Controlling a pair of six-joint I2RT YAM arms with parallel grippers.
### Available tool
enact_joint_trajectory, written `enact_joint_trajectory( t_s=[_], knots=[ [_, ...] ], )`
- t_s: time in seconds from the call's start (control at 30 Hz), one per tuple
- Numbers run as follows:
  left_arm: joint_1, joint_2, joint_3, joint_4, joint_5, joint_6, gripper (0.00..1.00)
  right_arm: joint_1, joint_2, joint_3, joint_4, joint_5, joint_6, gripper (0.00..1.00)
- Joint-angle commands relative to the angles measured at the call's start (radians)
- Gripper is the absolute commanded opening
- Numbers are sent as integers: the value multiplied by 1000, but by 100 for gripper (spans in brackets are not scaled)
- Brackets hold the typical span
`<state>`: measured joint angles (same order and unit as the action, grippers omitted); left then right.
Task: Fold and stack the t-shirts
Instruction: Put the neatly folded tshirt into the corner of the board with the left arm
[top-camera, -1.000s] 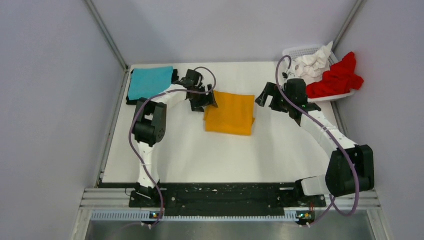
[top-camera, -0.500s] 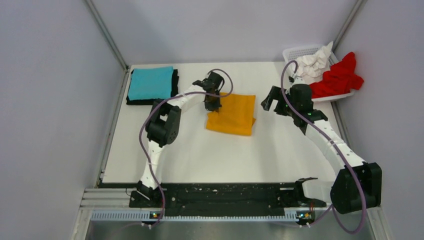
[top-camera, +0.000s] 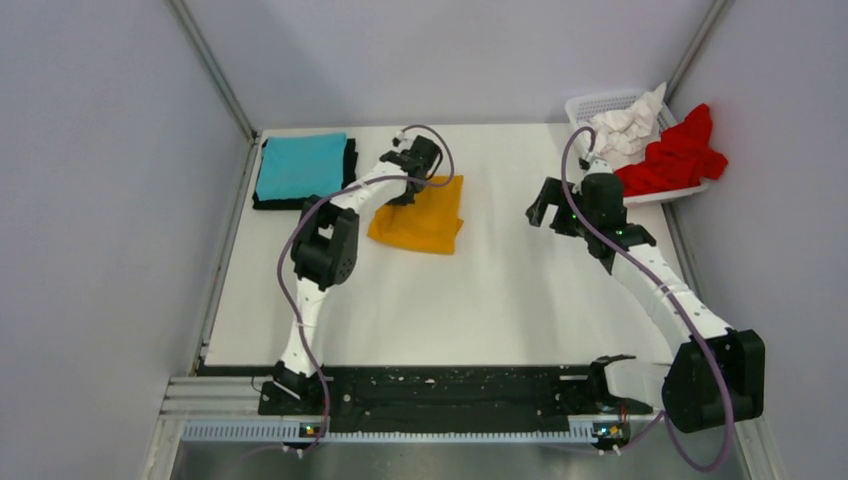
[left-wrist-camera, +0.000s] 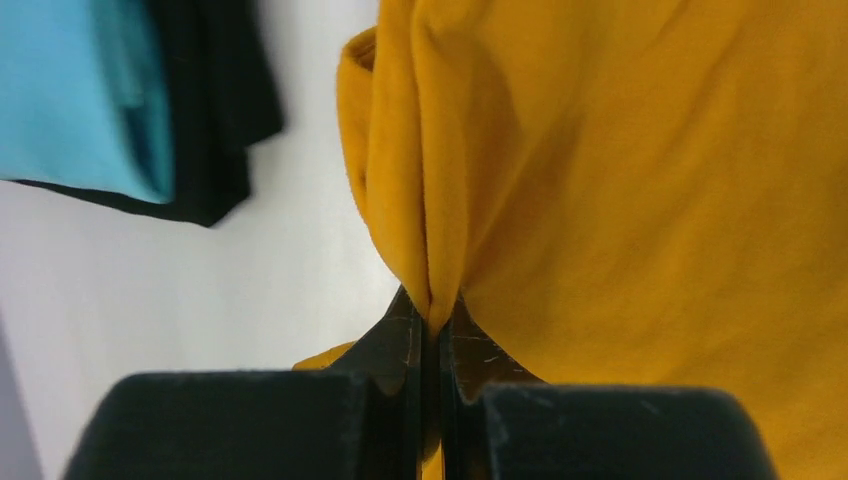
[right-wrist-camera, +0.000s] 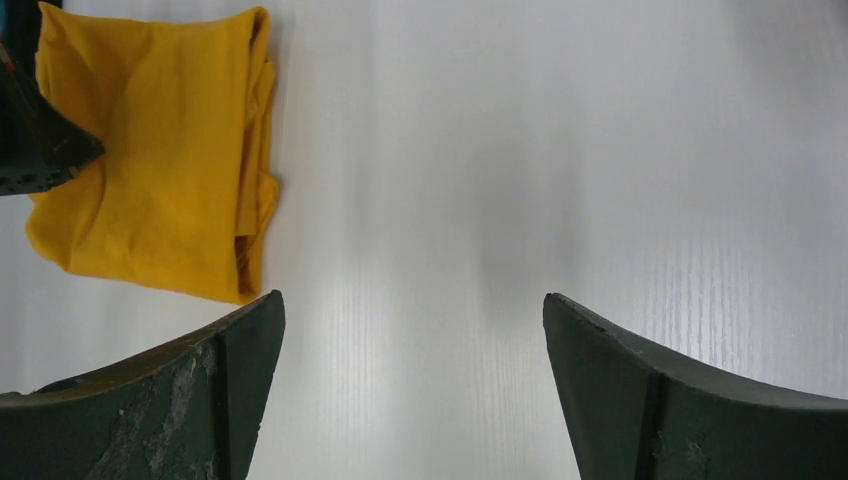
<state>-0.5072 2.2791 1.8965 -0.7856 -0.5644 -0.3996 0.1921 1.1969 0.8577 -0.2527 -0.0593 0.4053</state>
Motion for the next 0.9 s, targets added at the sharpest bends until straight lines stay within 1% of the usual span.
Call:
enact_joint_trajectory(
  t_s=[0.0,0.1,0.13,0.33,0.53,0.7,0.87],
  knots=[
    [44,-119,26,71,-214,173,0,-5,-42,1,25,31,-28,99],
    [63,-145,29,103,-303,265,0,-6,-45,2,14,51,-32,99],
    [72,-155,34,112,-312,285,0,-5,-46,3,14,55,-31,99],
    [130,-228,46,194,-289,390,0,-6,-48,4,8,56,-38,99],
    [165,-268,59,286,-317,530,0,-5,-53,5,1,97,-40,99],
    [191,-275,108,297,-305,582,0,-4,-60,5,0,111,-44,99],
    [211,-287,160,301,-257,605,0,-4,-53,7,1,114,-46,99]
  ],
)
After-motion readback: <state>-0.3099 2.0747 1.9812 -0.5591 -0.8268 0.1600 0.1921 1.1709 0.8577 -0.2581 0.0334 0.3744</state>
